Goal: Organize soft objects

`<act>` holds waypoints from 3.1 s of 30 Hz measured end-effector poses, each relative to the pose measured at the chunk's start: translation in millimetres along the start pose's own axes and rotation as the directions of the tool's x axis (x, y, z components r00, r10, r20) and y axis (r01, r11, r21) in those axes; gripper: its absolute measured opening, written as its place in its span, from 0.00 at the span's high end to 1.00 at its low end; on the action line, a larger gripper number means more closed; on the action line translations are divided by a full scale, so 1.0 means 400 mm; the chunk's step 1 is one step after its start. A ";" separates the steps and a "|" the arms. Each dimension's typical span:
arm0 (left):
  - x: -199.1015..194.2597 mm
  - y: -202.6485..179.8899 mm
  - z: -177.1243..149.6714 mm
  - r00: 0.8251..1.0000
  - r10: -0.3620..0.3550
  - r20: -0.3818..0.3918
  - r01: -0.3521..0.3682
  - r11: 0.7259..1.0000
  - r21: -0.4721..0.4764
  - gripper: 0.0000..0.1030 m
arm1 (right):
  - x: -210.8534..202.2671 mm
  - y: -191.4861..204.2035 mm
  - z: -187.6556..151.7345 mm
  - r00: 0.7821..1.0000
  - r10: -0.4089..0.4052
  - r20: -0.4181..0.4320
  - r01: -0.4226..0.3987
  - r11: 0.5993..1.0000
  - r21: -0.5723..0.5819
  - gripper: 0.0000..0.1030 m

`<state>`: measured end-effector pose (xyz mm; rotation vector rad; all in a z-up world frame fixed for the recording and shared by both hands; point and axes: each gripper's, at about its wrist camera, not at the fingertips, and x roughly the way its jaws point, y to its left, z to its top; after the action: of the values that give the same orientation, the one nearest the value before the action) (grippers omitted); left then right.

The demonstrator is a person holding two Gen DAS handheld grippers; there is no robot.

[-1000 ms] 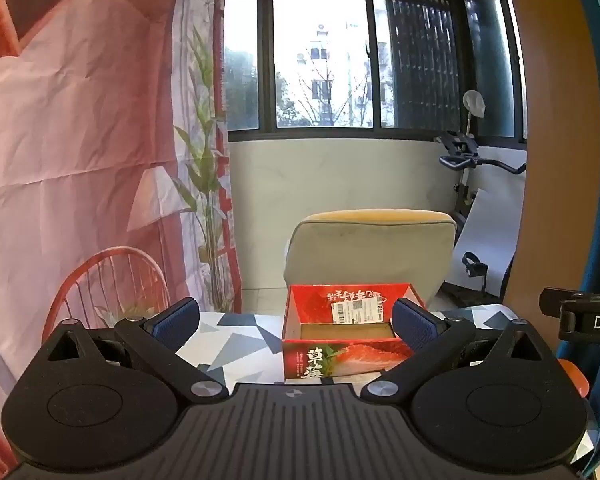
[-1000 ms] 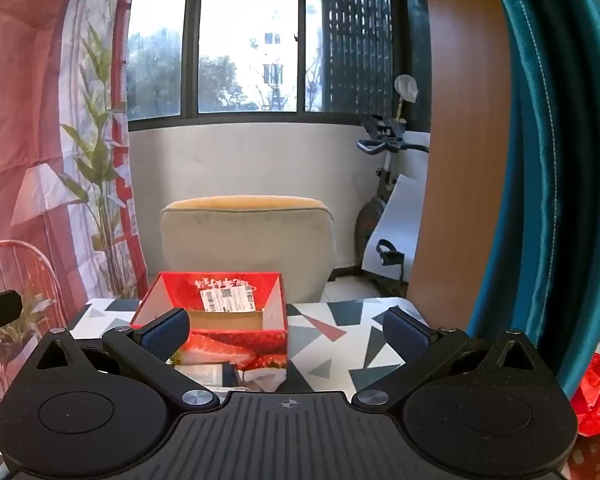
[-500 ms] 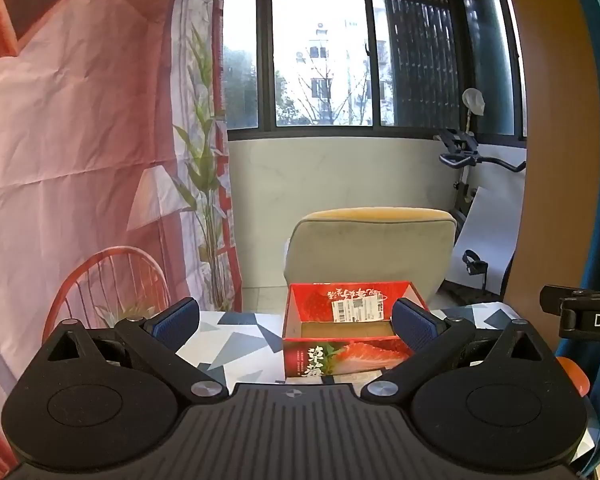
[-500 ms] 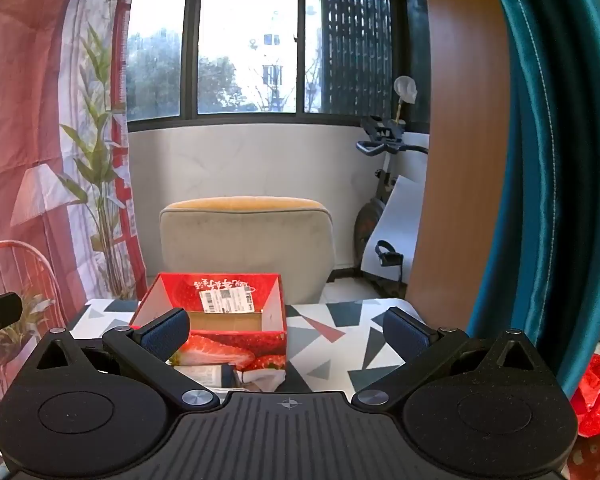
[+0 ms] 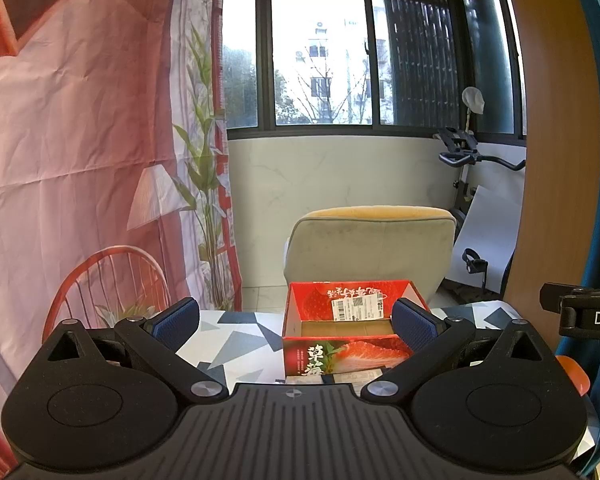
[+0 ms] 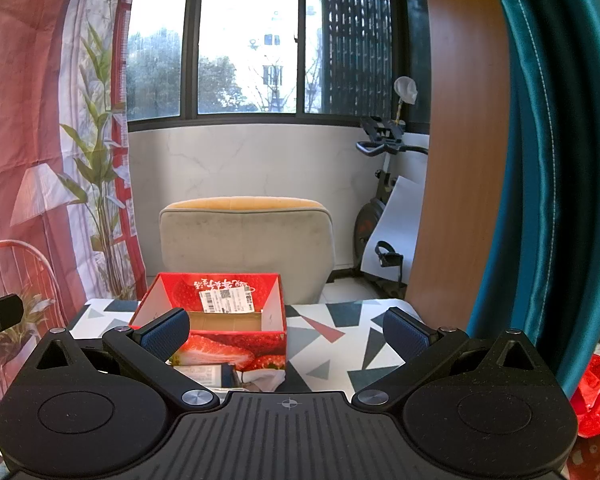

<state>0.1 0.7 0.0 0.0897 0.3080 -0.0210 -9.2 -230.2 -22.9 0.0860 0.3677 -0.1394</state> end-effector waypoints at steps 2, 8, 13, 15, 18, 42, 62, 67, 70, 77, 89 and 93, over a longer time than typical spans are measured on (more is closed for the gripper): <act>-0.001 -0.001 0.000 1.000 0.000 0.000 0.000 1.000 0.000 0.00 | 0.000 0.000 0.001 1.000 0.000 0.000 0.000 1.000 0.000 0.00; -0.001 0.000 0.001 1.000 -0.001 0.000 0.001 1.000 0.000 0.00 | 0.000 -0.001 -0.001 1.000 -0.001 0.000 0.001 1.000 -0.001 0.00; 0.000 0.000 0.001 1.000 0.000 -0.001 0.000 1.000 0.000 0.00 | -0.001 0.000 0.000 1.000 -0.001 0.001 0.001 1.000 -0.001 0.00; -0.001 -0.001 0.000 1.000 -0.001 -0.001 0.001 1.000 0.000 0.00 | -0.001 -0.001 0.001 1.000 -0.001 0.001 0.001 1.000 -0.001 0.00; 0.000 -0.002 0.001 1.000 -0.002 -0.002 0.003 1.000 0.001 0.00 | -0.001 0.000 -0.001 1.000 -0.001 0.001 0.001 1.000 -0.001 0.00; -0.001 -0.005 0.001 1.000 -0.004 -0.004 0.004 1.000 0.002 0.00 | 0.001 -0.001 0.002 1.000 -0.001 0.002 0.001 1.000 -0.002 0.00; 0.003 -0.007 -0.001 1.000 -0.013 -0.005 0.013 1.000 -0.001 0.00 | -0.001 0.000 0.002 1.000 0.004 0.000 -0.004 1.000 -0.001 0.00; 0.020 0.001 -0.014 0.999 -0.033 -0.001 0.033 0.999 -0.011 0.00 | 0.011 -0.009 -0.014 0.999 0.036 0.022 -0.037 0.999 0.027 0.00; 0.038 0.007 -0.033 1.000 -0.024 0.018 0.024 1.000 -0.008 0.00 | 0.032 -0.019 -0.034 0.997 0.062 0.046 -0.064 0.996 0.056 0.00; 0.107 0.025 -0.101 1.000 -0.028 -0.009 0.028 1.000 -0.014 0.00 | 0.104 -0.015 -0.122 0.990 0.043 0.135 -0.043 0.999 -0.002 0.00; 0.243 0.114 -0.260 0.996 -0.060 -0.063 0.053 0.992 -0.115 0.00 | 0.283 -0.002 -0.308 0.986 0.162 0.026 -0.162 0.987 -0.003 0.00; 0.288 0.121 -0.311 0.993 -0.041 -0.111 0.032 0.996 -0.085 0.00 | 0.324 0.003 -0.360 0.986 0.162 0.028 -0.163 0.987 0.001 0.00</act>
<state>74.1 59.6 -148.8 0.0023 0.4233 -0.0393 60.2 -228.7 -203.7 0.1165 0.3314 0.0201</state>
